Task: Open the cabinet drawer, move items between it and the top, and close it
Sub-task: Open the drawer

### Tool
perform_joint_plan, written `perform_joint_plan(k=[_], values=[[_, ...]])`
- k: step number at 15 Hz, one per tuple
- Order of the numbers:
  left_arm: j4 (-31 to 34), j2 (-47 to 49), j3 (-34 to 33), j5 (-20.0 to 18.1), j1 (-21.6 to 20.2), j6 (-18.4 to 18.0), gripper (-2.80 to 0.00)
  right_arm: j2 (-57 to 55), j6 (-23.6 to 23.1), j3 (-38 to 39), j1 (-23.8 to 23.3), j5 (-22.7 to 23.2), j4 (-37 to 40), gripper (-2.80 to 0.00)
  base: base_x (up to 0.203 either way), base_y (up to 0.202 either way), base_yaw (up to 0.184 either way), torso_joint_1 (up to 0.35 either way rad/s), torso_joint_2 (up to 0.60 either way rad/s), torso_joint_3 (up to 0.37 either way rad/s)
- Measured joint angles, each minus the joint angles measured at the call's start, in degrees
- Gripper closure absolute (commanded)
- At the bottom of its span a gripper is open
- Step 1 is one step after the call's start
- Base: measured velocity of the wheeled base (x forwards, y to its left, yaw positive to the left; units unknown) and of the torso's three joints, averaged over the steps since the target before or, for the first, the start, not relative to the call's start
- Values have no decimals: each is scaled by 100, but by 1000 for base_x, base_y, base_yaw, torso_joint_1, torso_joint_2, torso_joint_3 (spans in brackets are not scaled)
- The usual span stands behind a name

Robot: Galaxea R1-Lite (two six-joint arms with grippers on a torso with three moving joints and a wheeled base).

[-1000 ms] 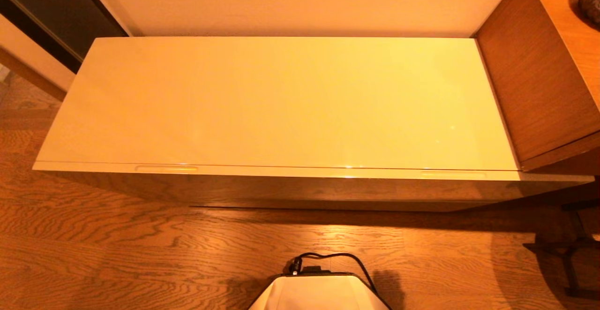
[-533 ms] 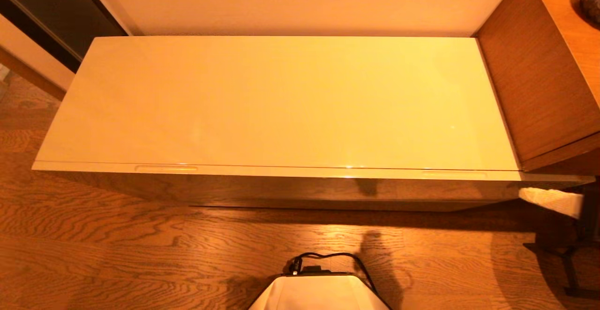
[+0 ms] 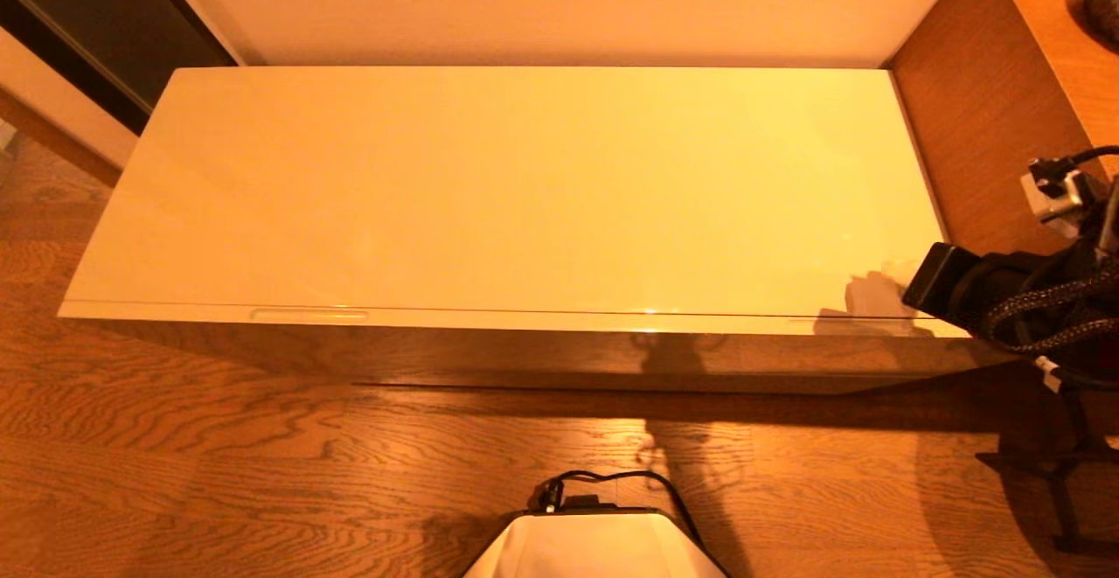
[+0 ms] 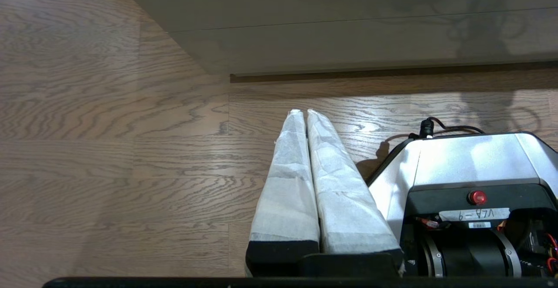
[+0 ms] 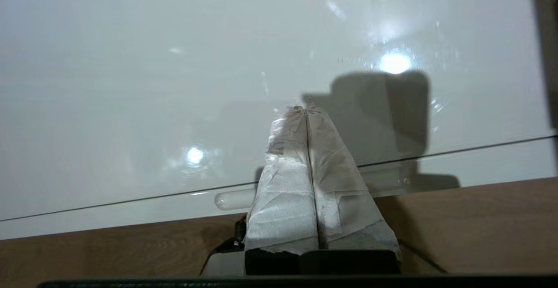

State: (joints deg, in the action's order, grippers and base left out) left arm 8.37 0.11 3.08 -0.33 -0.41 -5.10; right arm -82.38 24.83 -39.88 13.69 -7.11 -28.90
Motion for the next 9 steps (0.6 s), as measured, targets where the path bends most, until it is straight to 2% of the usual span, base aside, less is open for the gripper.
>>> perform_joint_plan(k=[3,6,9], values=[[-2,0,0,-2,0,-2,0,-113,9,-9,59,-16,124,0,0,0,0,0,0,0],[0,0,-2,0,0,0,0,-48,18,-22,179,26,694,0,0,0,0,0,0,0],[-4,0,-2,-2,0,0,0,-168,60,154,199,6,674,0,0,0,0,0,0,0]])
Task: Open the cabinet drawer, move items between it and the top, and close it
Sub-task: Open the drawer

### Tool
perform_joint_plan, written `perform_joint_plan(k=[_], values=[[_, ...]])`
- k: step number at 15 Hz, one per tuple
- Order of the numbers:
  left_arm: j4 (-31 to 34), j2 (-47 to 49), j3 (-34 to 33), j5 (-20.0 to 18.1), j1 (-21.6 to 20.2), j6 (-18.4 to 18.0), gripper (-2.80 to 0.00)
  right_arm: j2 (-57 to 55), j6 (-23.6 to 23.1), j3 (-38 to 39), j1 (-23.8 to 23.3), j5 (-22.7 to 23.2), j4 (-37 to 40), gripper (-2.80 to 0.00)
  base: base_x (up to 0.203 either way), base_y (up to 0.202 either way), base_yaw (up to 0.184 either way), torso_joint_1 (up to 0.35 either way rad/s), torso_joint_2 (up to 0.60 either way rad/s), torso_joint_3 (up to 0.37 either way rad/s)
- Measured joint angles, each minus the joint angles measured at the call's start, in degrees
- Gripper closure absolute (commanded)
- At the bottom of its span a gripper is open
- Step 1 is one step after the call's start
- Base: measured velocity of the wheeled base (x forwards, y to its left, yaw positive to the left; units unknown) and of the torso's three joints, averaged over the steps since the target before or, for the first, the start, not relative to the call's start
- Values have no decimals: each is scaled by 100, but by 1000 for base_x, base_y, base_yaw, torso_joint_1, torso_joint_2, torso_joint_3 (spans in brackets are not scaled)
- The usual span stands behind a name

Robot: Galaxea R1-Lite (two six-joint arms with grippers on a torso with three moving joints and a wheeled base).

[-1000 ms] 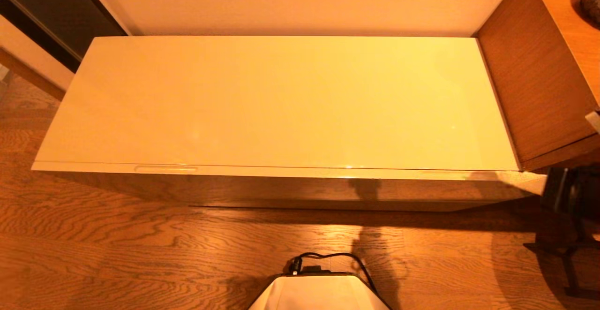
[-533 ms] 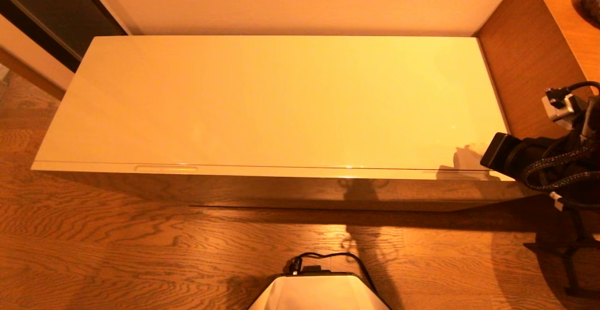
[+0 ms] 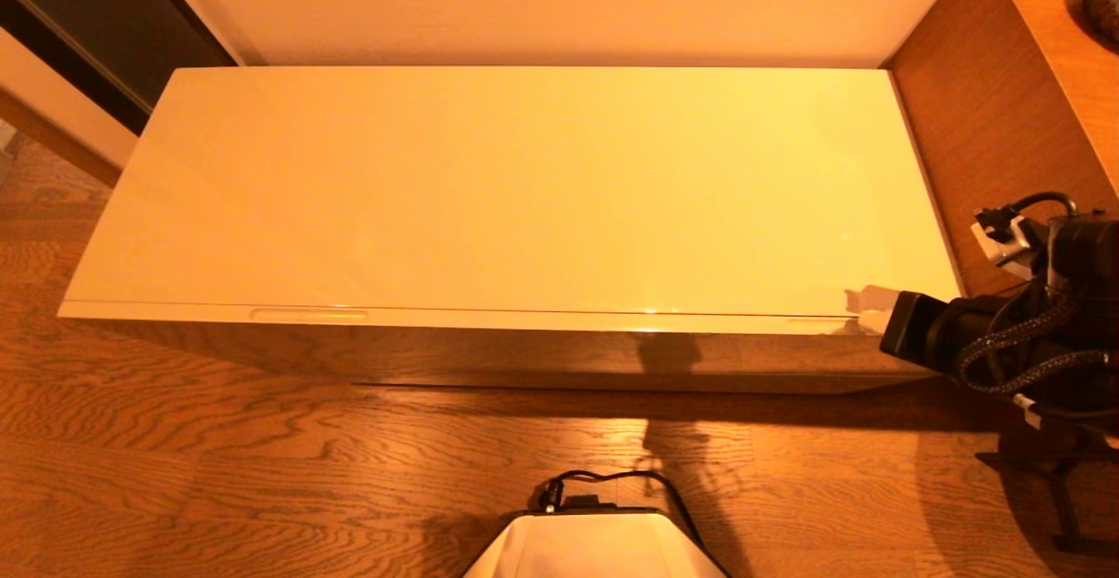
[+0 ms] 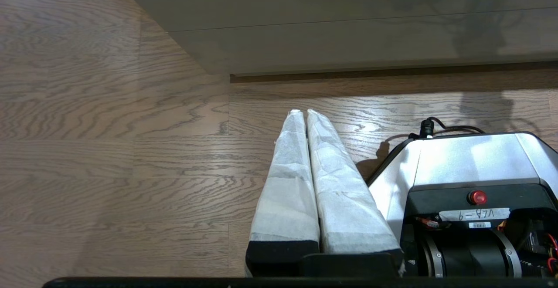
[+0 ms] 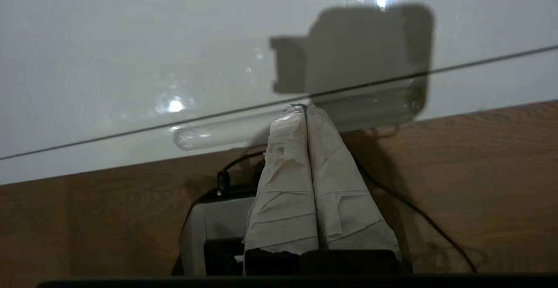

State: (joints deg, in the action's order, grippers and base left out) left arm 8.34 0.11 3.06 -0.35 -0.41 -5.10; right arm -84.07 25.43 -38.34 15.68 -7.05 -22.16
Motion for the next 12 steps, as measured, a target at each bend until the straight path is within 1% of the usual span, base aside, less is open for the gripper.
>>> perform_joint_plan(k=[4,8,12], values=[[-2,0,2,0,0,0,0,-260,259,74,5,-30,-307,0,0,0,0,0,0,0],[-2,0,2,2,0,2,0,-333,266,94,5,-23,-353,0,0,0,0,0,0,0],[-2,0,2,0,0,-1,0,-405,262,277,0,27,-357,0,0,0,0,0,0,0]])
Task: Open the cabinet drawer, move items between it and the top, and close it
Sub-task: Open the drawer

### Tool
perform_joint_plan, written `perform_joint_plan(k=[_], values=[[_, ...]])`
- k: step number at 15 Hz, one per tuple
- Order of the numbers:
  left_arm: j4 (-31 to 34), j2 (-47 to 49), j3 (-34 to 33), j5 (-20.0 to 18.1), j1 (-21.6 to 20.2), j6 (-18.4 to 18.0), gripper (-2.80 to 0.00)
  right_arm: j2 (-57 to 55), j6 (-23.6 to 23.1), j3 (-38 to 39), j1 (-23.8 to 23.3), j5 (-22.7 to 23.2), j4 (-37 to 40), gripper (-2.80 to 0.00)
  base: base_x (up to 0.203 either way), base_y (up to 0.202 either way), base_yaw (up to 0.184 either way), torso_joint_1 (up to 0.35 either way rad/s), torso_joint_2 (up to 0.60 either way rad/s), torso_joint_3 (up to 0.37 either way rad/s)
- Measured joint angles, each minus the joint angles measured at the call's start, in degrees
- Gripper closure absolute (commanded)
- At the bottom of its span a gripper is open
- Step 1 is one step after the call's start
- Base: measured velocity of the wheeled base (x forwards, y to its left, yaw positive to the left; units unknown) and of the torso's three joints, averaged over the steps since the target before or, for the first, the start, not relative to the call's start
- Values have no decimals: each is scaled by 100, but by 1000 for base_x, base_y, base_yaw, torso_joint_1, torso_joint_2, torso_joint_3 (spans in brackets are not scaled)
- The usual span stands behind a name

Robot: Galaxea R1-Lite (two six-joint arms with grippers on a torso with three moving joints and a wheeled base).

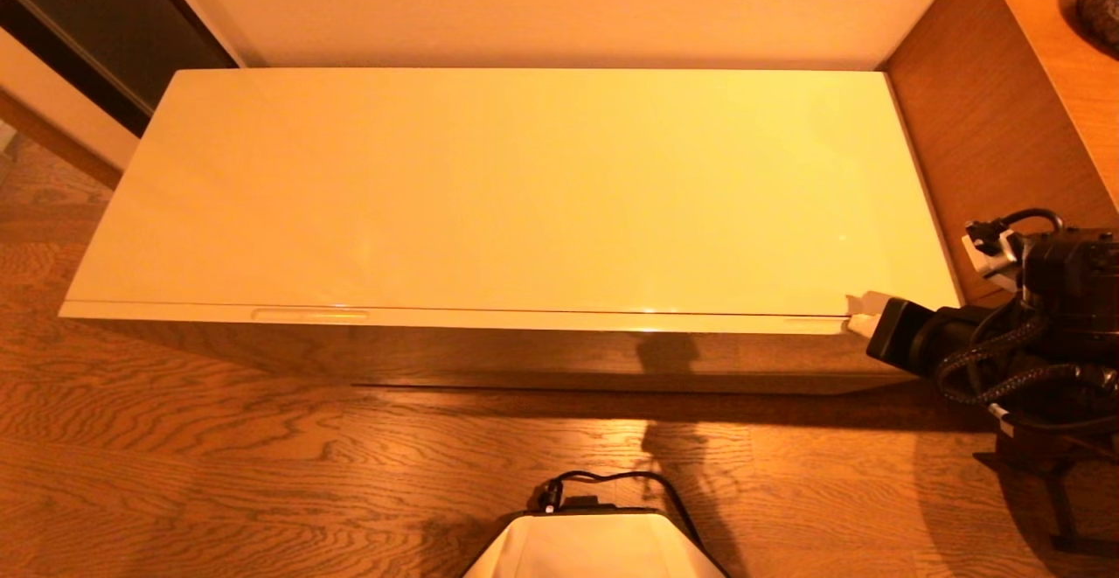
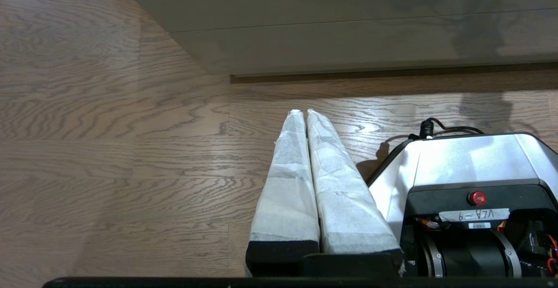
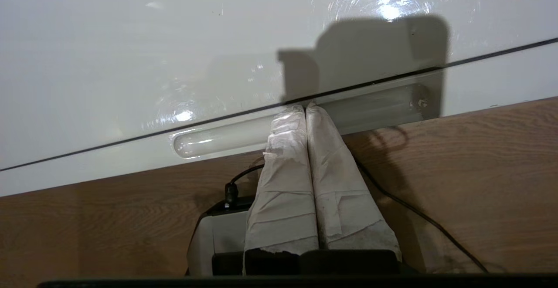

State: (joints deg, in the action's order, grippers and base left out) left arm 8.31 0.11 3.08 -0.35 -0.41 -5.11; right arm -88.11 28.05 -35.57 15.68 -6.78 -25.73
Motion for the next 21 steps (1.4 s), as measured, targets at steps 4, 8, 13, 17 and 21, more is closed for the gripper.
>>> perform_joint_plan(k=[4,8,13,17,21], values=[[2,0,0,2,0,2,0,60,-10,472,9,20,10,0,0,0,0,0,0,0],[-2,0,0,2,0,1,0,645,2,791,2,64,1088,0,0,0,0,0,0,0],[2,0,2,0,-7,-3,0,2379,3,493,6,427,3324,0,0,0,0,0,0,0],[4,0,0,2,-2,-1,0,4301,4,-551,-13,733,6120,0,0,0,0,0,0,0],[2,0,2,2,0,1,0,5826,2,-1029,-255,476,8238,0,0,0,0,0,0,0]])
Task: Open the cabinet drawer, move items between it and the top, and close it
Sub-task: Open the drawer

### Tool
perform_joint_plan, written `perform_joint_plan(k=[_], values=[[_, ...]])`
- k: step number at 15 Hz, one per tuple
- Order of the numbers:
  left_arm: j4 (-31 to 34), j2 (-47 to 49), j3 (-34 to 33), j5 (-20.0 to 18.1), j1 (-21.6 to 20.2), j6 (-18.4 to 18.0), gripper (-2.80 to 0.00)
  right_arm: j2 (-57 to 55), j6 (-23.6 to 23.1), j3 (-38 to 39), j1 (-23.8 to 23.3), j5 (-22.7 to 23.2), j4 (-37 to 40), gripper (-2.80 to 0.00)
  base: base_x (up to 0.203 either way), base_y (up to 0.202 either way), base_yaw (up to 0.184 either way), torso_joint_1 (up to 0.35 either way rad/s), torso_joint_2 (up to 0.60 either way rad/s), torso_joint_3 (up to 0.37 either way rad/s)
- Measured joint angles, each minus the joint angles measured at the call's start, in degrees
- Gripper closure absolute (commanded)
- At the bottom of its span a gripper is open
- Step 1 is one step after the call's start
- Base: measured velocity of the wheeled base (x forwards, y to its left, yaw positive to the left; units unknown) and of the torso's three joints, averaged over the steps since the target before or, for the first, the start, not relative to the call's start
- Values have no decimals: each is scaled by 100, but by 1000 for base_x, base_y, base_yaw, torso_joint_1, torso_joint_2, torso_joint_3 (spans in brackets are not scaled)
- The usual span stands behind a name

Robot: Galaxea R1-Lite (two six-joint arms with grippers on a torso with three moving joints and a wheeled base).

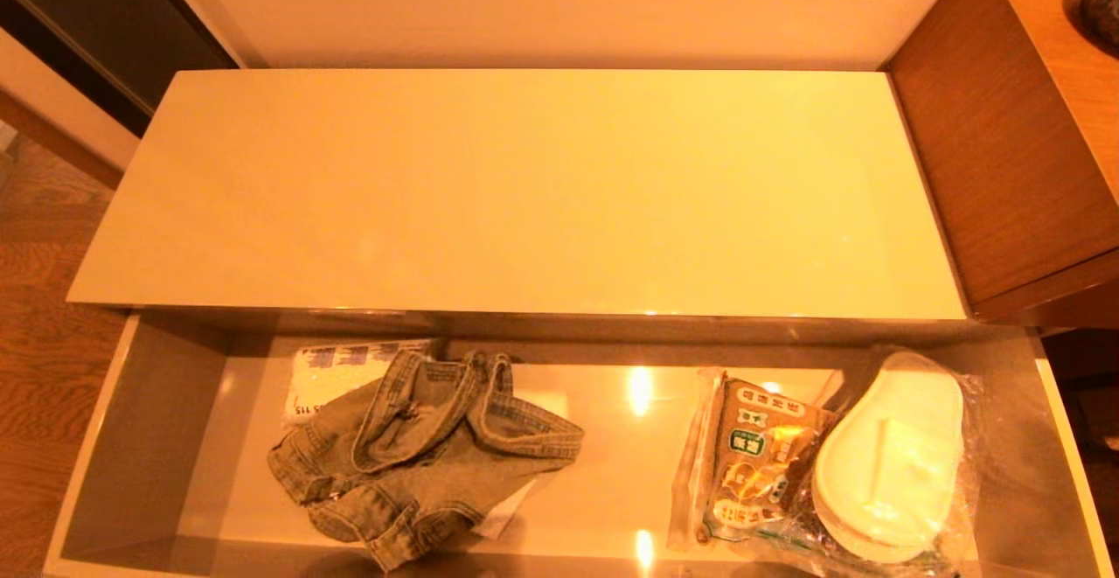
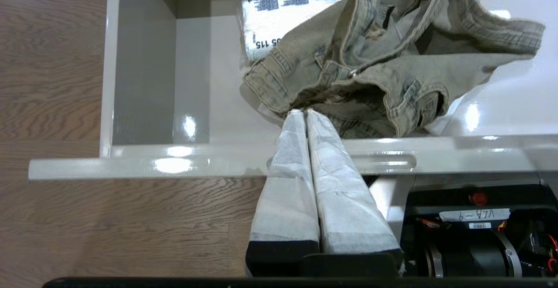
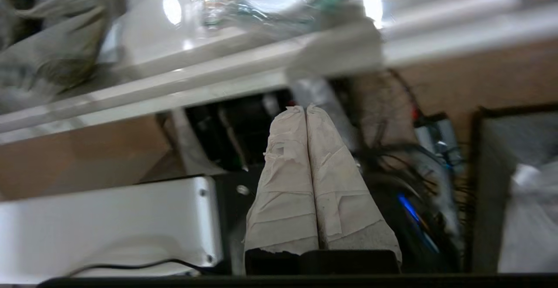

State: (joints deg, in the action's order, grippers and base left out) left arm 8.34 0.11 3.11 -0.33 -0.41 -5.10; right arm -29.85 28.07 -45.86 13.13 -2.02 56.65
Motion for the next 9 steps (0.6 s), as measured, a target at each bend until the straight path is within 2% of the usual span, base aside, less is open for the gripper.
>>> perform_joint_plan(k=[4,7,9], values=[[-5,0,0,-2,0,-5,0,915,-54,-815,-480,-433,1388,0,0,0,0,0,0,0],[-2,0,0,0,0,-5,0,1153,-145,-904,-550,-492,1446,0,0,0,0,0,0,0],[-2,0,0,-2,0,-5,0,1240,-379,-746,-555,-517,1109,0,0,0,0,0,0,0]])
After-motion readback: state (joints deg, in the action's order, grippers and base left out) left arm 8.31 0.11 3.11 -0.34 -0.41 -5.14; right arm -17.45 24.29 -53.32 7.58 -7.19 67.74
